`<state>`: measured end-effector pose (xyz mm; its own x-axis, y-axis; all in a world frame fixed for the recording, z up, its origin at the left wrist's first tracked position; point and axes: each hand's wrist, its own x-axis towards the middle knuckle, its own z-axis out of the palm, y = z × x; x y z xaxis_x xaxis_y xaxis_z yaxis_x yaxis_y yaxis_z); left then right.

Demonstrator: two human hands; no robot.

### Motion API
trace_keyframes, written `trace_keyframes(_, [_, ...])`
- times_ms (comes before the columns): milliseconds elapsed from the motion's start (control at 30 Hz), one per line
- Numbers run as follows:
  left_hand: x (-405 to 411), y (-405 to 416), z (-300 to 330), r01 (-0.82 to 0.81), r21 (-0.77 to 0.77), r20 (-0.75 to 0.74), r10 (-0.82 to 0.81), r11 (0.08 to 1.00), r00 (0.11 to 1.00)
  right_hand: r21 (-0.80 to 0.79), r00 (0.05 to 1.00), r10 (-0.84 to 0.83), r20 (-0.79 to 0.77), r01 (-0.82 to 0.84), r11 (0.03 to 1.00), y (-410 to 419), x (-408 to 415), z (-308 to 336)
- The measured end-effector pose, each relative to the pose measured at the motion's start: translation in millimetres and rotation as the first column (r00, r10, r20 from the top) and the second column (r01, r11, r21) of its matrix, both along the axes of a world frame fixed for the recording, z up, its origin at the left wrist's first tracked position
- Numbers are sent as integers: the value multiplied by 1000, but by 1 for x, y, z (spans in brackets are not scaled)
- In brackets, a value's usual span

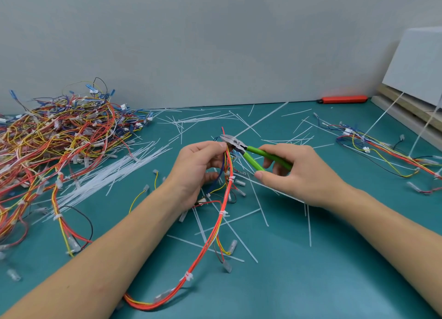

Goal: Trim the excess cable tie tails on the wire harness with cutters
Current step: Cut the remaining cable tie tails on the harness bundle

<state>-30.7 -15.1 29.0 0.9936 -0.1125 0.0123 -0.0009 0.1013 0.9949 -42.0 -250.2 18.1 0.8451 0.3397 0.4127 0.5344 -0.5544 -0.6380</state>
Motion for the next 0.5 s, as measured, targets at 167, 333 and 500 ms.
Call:
trace_keyframes(167, [2, 3, 1, 5, -20, 4, -5, 1000, 1000, -45, 999, 34, 10, -34, 998, -1, -1, 7])
trace_keyframes(333, [0, 0, -1, 30, -9, -1, -30, 1000, 1000, 14, 999, -7, -46, 8, 1000, 3, -1, -2])
trace_keyframes(500, [1, 1, -1, 35, 1, 16, -35, 999, 999, -6, 997, -5, -79, 4, 1000, 0, 1, -2])
